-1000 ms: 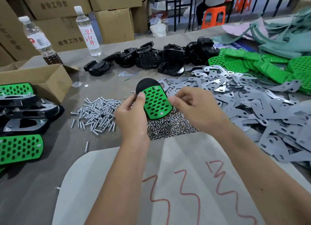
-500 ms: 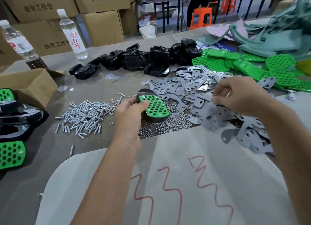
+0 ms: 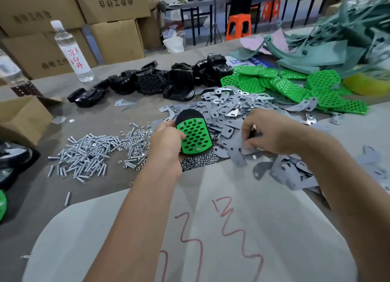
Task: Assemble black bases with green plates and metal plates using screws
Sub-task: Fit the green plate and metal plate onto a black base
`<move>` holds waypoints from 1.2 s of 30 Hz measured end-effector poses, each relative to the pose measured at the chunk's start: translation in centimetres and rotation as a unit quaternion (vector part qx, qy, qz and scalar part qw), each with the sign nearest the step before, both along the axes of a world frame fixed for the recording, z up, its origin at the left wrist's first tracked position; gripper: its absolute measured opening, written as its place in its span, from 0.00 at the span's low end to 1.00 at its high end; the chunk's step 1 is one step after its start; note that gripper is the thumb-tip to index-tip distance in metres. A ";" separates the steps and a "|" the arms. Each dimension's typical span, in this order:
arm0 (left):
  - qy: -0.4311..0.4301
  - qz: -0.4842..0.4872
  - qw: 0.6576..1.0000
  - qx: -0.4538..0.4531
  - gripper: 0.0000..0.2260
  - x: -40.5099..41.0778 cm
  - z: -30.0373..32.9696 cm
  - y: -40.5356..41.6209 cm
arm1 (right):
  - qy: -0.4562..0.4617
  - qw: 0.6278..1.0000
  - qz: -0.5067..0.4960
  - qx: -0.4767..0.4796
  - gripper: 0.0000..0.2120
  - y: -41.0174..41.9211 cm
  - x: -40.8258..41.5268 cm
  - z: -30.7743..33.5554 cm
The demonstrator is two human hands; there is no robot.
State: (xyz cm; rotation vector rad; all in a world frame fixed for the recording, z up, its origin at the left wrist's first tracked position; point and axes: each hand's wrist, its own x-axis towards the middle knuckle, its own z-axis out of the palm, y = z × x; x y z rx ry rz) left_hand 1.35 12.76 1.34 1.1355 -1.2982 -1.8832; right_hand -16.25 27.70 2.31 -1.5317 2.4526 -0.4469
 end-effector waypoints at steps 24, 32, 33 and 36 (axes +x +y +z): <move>0.157 -0.033 0.981 0.110 0.13 6.9 -0.4 -3.3 | -0.460 0.826 -0.109 -0.307 0.13 -10.9 11.6 -3.5; 0.203 0.028 0.971 0.123 0.14 7.2 -0.9 -4.3 | -0.439 0.789 -0.111 -0.416 0.11 -10.5 10.5 -4.5; 0.222 0.035 0.965 0.132 0.14 7.2 -0.7 -4.5 | -0.460 0.774 -0.113 -0.420 0.13 -10.5 10.4 -4.5; 0.227 0.021 0.964 0.138 0.20 7.3 -0.6 -4.9 | -0.492 0.754 -0.116 -0.420 0.12 -10.6 10.6 -4.3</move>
